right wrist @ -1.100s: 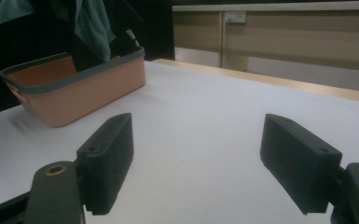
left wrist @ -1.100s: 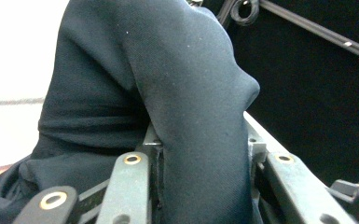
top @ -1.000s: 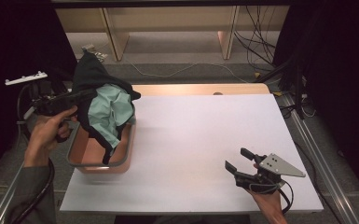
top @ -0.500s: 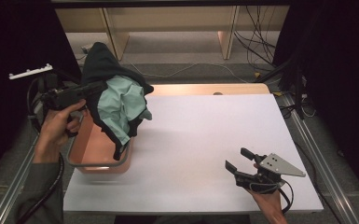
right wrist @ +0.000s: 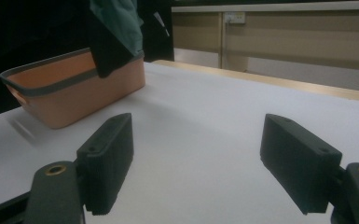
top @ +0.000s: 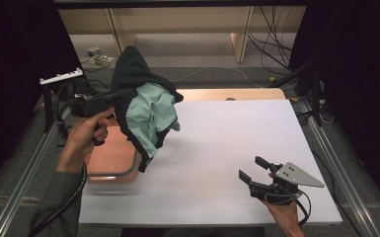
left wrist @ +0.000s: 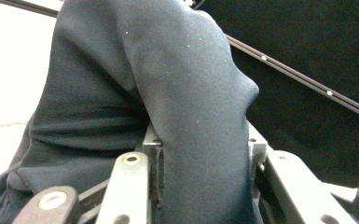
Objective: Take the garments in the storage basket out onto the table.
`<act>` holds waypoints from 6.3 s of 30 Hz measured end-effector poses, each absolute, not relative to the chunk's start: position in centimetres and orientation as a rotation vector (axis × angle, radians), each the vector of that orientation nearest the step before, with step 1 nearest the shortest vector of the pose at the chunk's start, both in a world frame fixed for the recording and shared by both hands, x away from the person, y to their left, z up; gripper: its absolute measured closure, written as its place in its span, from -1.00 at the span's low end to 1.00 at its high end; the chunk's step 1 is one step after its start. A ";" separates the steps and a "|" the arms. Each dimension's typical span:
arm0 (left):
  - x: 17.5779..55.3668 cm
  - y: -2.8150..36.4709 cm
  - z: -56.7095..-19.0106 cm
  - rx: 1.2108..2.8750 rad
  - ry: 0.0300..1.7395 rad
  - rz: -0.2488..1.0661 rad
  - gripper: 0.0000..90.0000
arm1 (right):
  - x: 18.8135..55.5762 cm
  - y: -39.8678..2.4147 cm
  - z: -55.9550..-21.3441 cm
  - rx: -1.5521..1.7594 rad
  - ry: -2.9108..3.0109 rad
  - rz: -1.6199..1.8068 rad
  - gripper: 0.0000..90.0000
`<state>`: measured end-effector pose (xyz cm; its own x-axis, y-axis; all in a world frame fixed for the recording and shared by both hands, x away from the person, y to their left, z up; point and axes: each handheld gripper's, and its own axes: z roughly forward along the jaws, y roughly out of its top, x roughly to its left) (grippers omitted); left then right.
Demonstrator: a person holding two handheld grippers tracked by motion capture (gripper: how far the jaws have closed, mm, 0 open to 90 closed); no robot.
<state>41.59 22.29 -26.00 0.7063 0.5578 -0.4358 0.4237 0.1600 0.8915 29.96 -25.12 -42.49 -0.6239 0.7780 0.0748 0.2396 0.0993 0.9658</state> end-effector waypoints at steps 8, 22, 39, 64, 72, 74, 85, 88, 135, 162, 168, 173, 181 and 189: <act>41.8 18.8 -27.0 1.535 0.836 0.074 0.43 | 29.9 -25.0 -42.5 0.985 1.922 1.550 -0.41; 43.0 14.0 -29.5 1.645 0.859 0.038 0.43 | 30.0 -25.1 -42.4 0.988 1.922 1.547 -0.41; 44.8 13.2 -31.3 1.636 0.947 0.082 0.43 | 30.0 -25.1 -42.5 1.000 1.921 1.554 -0.41; 46.3 10.7 -33.4 1.653 1.002 0.074 0.42 | 30.1 -25.2 -42.5 1.007 1.919 1.557 -0.41; 47.1 9.3 -35.0 1.683 1.030 0.055 0.41 | 30.1 -25.2 -42.5 1.004 1.921 1.554 -0.41; 47.2 9.0 -35.4 1.687 1.039 0.049 0.41 | 30.1 -25.2 -42.5 1.004 1.921 1.556 -0.41; 47.5 7.3 -36.8 1.738 1.044 0.034 0.38 | 30.1 -25.2 -42.5 1.007 1.918 1.563 -0.41; 47.5 6.9 -37.1 1.751 1.043 0.034 0.37 | 30.1 -25.2 -42.5 1.005 1.917 1.563 -0.41; 45.7 5.8 -37.0 1.876 0.910 0.082 -0.67 | 30.1 -25.2 -42.5 1.013 1.920 1.566 -0.41; 41.3 10.1 -37.0 1.693 0.740 0.208 -0.67 | 30.0 -25.0 -42.5 1.006 1.930 1.570 -0.42; 40.7 11.2 -37.2 1.674 0.733 0.239 -0.67 | 30.1 -25.1 -42.6 1.009 1.927 1.574 -0.42; 40.2 12.2 -37.5 1.645 0.746 0.257 -0.67 | 30.1 -25.0 -42.6 1.006 1.933 1.574 -0.42; 39.4 12.9 -38.1 1.635 0.739 0.275 -0.67 | 30.1 -25.0 -42.6 1.003 1.938 1.573 -0.42; 38.7 13.6 -38.8 1.636 0.733 0.296 -0.68 | 30.1 -24.9 -42.6 0.999 1.942 1.572 -0.42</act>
<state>38.66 13.58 -38.78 0.7643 0.6102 -0.2088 0.2936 -0.0409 0.9550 30.09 -24.90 -42.65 -0.6384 0.7635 0.0974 0.2545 0.0899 0.9629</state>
